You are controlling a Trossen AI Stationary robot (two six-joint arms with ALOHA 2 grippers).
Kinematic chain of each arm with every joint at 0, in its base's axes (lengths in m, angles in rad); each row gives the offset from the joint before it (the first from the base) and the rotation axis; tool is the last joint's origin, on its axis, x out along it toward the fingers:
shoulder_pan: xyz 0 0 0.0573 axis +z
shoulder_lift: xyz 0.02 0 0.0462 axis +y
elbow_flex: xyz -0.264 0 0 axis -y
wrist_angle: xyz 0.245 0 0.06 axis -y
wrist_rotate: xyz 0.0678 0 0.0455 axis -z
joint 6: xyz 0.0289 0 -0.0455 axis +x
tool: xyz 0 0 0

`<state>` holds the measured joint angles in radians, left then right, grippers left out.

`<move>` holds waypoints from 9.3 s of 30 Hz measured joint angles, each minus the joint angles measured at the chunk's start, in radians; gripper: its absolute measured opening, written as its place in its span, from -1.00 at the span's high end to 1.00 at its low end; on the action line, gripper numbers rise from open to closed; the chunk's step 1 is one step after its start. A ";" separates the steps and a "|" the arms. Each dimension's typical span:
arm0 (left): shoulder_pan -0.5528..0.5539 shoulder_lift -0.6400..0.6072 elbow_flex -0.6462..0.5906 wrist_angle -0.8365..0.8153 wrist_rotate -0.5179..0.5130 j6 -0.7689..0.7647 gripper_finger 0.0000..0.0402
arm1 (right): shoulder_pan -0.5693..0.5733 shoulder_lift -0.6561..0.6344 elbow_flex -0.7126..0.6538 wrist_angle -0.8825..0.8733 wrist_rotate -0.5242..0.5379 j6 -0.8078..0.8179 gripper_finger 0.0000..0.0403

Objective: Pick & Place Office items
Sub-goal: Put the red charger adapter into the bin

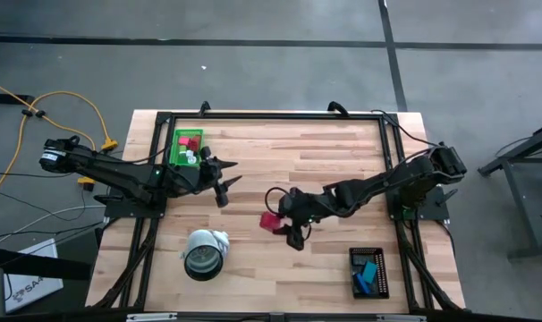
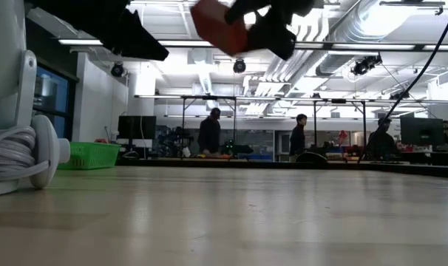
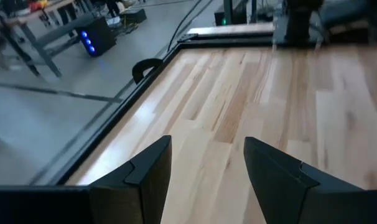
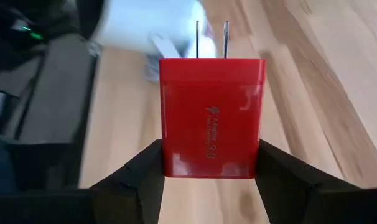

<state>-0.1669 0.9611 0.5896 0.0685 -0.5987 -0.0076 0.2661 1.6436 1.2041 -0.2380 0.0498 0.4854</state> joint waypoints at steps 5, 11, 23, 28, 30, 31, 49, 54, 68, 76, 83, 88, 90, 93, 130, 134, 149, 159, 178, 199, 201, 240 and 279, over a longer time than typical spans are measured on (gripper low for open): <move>0.000 0.000 0.000 0.008 0.000 -0.113 0.04 | 0.000 0.000 0.000 0.103 -0.033 -0.046 0.03; 0.000 0.000 0.000 0.035 0.000 -0.115 0.04 | -0.001 0.000 0.000 0.124 -0.003 -0.072 0.03; -0.005 0.000 0.000 0.072 0.282 -0.081 0.04 | -0.031 0.000 0.000 0.061 0.105 -0.106 0.03; -0.015 0.000 0.000 0.112 0.412 0.029 0.04 | -0.058 0.000 0.000 0.068 0.084 -0.142 0.03; -0.027 0.000 0.000 0.116 0.422 0.104 0.04 | -0.069 0.000 0.000 0.079 0.047 -0.143 0.03; -0.034 0.000 0.000 0.117 0.422 0.147 0.04 | -0.073 0.000 0.000 0.084 0.024 -0.143 0.03; -0.177 0.065 0.000 0.170 0.339 0.803 0.04 | -0.123 0.000 0.000 0.091 -0.188 0.018 0.03; -0.184 0.126 0.000 0.249 0.315 0.881 0.04 | -0.132 0.000 0.000 0.080 -0.217 0.066 0.03; -0.185 0.167 0.000 0.302 0.313 0.901 0.04 | -0.142 0.000 0.000 0.003 -0.233 0.148 0.03; -0.185 0.222 0.005 0.297 0.306 0.904 0.04 | -0.183 0.000 0.000 0.001 -0.280 0.227 0.03; -0.185 0.261 0.036 0.302 0.225 0.924 0.04 | -0.198 0.000 0.000 -0.054 -0.284 0.230 0.03; -0.180 0.281 0.075 0.302 0.184 0.926 0.04 | -0.197 0.000 0.000 -0.052 -0.282 0.235 0.03; -0.180 0.305 0.091 0.300 0.129 0.922 0.04 | -0.197 0.000 0.000 -0.056 -0.269 0.246 0.03; -0.190 0.348 0.117 0.263 0.032 0.927 0.04 | -0.202 0.000 0.000 -0.064 -0.259 0.248 0.03; -0.214 0.476 0.301 0.009 -0.062 0.875 0.04 | -0.223 0.000 -0.001 -0.078 -0.259 0.301 0.03; -0.208 0.476 0.301 0.010 -0.053 0.897 0.04 | -0.223 0.000 -0.001 -0.079 -0.259 0.301 0.03; -0.174 0.476 0.307 0.013 -0.013 0.928 0.04 | -0.223 0.000 -0.001 -0.076 -0.251 0.307 0.03; -0.168 0.476 0.307 0.007 0.000 0.930 0.04 | -0.236 0.000 -0.001 -0.071 -0.252 0.307 0.03; -0.164 0.475 0.307 0.005 0.001 0.940 0.04 | -0.222 0.000 -0.001 -0.054 -0.271 0.305 0.03; -0.181 0.475 0.307 0.030 0.052 0.962 0.25 | -0.212 0.000 0.000 -0.058 -0.270 0.299 0.03; -0.181 0.475 0.307 0.030 0.053 0.963 0.27 | -0.212 0.000 -0.001 -0.059 -0.270 0.299 0.03; -0.182 0.475 0.307 0.033 0.061 1.004 0.37 | -0.212 0.000 -0.001 -0.058 -0.285 0.296 -0.04; -0.198 0.475 0.307 -0.012 -0.011 0.972 0.37 | -0.216 0.000 0.000 -0.171 -0.431 0.270 -0.35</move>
<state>-0.3653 1.4361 0.8967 0.0565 -0.6100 0.9648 0.0502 1.6436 1.2037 -0.4093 -0.3809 0.7551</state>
